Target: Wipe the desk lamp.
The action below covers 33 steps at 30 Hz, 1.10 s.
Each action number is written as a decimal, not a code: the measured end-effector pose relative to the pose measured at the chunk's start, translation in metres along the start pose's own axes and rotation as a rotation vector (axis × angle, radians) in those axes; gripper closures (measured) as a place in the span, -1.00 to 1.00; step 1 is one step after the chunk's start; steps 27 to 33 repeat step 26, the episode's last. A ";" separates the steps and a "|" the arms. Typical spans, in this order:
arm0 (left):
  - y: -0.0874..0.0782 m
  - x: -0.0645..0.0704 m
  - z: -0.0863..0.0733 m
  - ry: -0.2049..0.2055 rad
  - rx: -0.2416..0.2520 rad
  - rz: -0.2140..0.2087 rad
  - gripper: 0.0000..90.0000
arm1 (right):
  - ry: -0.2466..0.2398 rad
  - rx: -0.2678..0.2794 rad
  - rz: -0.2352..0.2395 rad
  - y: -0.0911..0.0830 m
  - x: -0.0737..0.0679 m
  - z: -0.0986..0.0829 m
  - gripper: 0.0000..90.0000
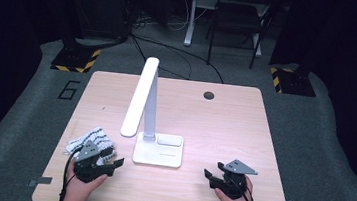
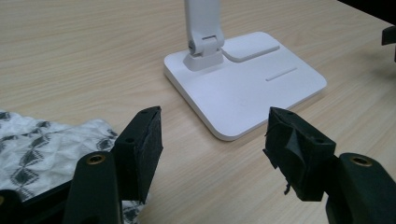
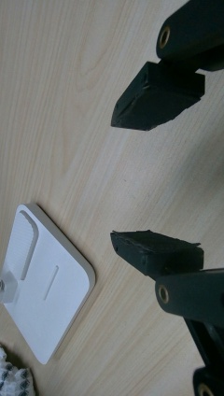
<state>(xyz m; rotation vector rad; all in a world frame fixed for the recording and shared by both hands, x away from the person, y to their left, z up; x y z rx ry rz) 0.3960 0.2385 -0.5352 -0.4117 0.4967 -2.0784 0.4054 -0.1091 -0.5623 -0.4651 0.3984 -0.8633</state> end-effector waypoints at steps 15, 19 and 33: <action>0.003 -0.018 -0.002 -0.066 -0.006 0.017 -0.19 | 0.048 0.004 -0.046 -0.001 0.019 -0.005 -0.17; 0.004 -0.021 -0.001 -0.071 -0.002 0.027 -0.19 | 0.047 -0.002 -0.049 -0.001 0.019 -0.007 -0.17; -0.002 -0.032 0.001 -0.071 0.008 0.066 -0.19 | 0.061 -0.007 -0.053 -0.001 0.020 -0.009 -0.17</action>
Point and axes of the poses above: each handheld gripper's, and its own axes: y roughly forward along the jaws, z roughly out of its top, x roughly to its right, the point moved 10 cm from there along y, roughly forward along the jaws, and after that the axes turned 4 degrees about z, right-handed, at the moved point
